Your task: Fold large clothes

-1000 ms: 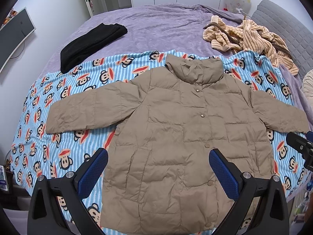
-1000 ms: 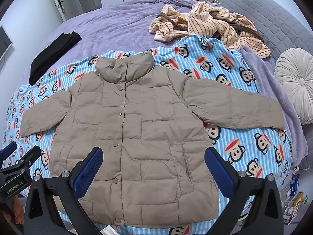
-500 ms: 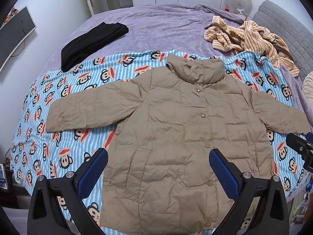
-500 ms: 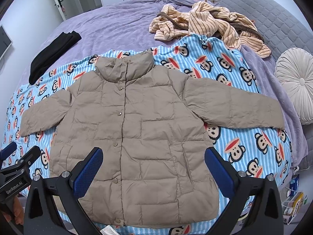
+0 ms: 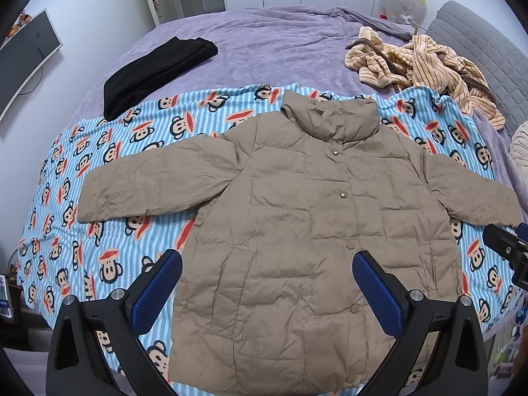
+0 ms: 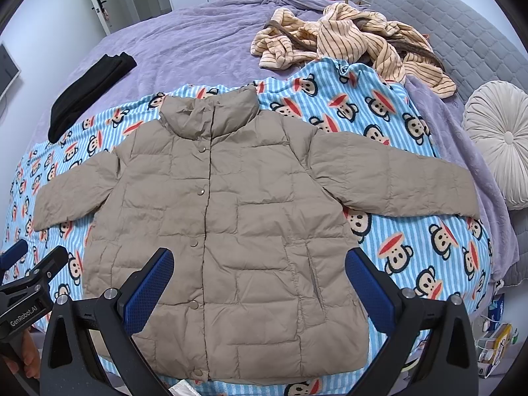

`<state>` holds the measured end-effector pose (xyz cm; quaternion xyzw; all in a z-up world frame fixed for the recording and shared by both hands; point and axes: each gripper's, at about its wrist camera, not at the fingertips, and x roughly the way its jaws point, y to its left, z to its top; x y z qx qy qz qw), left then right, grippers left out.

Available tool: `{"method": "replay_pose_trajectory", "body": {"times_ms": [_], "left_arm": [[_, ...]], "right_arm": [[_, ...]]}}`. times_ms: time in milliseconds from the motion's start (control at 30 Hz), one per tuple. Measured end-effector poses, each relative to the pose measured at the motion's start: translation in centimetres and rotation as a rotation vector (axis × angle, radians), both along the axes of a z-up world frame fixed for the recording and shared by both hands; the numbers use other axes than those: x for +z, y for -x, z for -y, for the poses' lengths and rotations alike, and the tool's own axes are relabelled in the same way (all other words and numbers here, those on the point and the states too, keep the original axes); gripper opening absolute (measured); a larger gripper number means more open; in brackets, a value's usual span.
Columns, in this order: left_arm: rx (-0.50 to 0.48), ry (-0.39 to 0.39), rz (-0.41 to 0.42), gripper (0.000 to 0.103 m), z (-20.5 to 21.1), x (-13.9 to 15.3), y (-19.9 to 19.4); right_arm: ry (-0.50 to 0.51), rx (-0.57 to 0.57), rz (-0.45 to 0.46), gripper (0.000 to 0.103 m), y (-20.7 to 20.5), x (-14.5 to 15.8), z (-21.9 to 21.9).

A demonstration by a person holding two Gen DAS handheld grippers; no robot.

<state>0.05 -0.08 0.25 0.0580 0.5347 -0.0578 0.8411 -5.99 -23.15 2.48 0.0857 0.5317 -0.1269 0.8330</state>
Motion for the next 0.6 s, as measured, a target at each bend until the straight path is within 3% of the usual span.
{"method": "replay_pose_trajectory", "body": {"times_ms": [600], "left_arm": [[0.005,0.004,0.0,0.103,-0.29,-0.04,0.03]], "right_arm": [[0.001,-0.001,-0.003,0.103,-0.02,0.01,-0.02]]}}
